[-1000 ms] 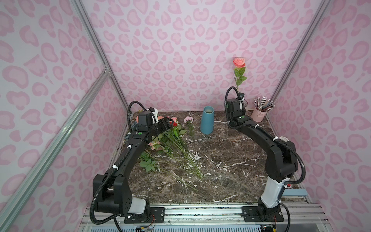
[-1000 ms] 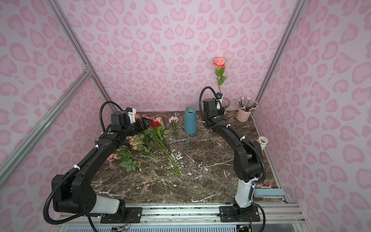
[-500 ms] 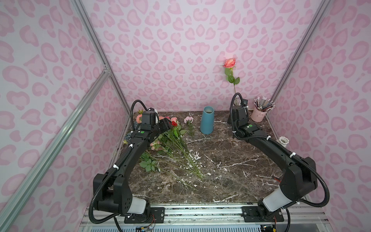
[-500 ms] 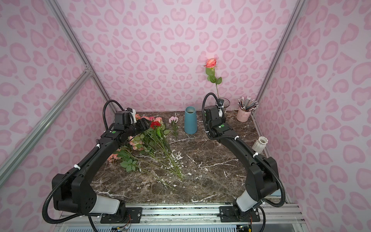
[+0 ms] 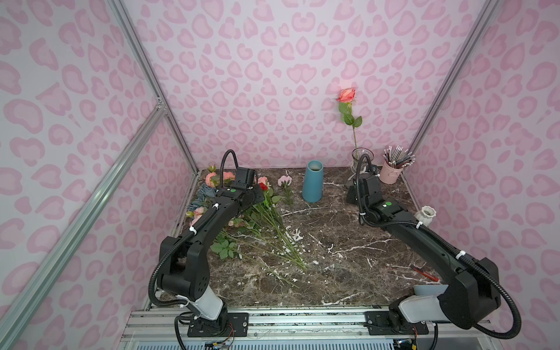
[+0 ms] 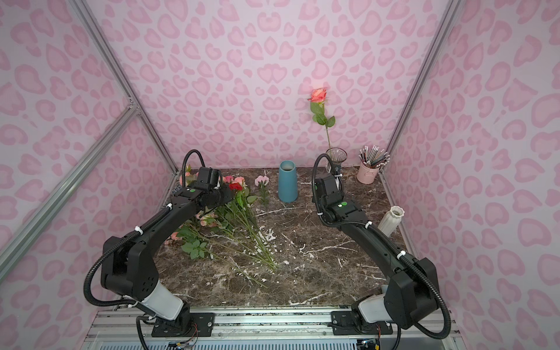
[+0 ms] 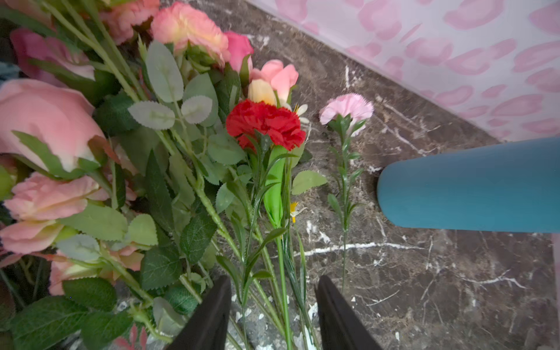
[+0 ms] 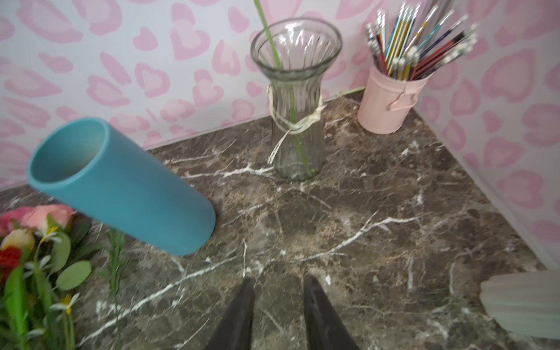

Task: Place the pink flowers into the vase
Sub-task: Place the flower in the vase, then pick up the flower at the center of the board.

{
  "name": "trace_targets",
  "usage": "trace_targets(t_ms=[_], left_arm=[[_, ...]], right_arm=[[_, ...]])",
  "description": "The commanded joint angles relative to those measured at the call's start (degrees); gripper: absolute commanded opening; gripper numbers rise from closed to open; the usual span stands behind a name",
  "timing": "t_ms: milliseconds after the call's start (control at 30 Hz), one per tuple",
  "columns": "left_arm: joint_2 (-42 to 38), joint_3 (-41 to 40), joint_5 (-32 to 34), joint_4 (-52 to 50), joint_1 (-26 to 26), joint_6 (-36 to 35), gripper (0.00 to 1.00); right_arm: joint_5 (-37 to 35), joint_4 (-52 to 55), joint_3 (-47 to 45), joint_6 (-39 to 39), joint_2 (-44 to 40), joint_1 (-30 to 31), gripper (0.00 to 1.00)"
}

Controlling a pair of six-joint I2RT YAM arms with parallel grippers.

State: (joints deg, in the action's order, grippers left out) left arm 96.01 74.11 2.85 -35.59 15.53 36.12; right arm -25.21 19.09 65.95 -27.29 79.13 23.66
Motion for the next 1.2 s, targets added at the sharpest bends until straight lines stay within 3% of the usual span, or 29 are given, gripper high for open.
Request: trace_targets(t_ms=[0, 133, 400, 900, 1033, 1167], left_arm=[[2.38, 2.88, 2.54, -0.97, 0.8, 0.95, 0.48], [6.99, 6.83, 4.78, -3.57, 2.05, 1.02, 0.48], [13.32, 11.9, 11.63, -7.43, 2.48, 0.62, 0.45], [22.93, 17.24, 11.9, -8.09, 2.84, 0.09, 0.42], [23.7, 17.35, 11.99, -8.09, 2.77, 0.18, 0.37], [23.77, 17.17, 12.18, -7.75, 2.76, 0.18, 0.24]], right_arm=[[10.82, -0.78, -2.89, -1.28, -2.77, 0.07, 0.3], [16.37, -1.01, -6.12, -1.04, -5.52, 0.02, 0.28], [17.84, -0.37, -11.64, -0.53, -11.52, -1.17, 0.27], [23.58, -1.32, -14.36, 0.91, -14.49, -7.78, 0.27], [23.98, -1.51, -14.65, 0.86, -14.53, -8.24, 0.27], [24.12, -1.61, -14.98, 0.7, -14.81, -8.37, 0.27]])
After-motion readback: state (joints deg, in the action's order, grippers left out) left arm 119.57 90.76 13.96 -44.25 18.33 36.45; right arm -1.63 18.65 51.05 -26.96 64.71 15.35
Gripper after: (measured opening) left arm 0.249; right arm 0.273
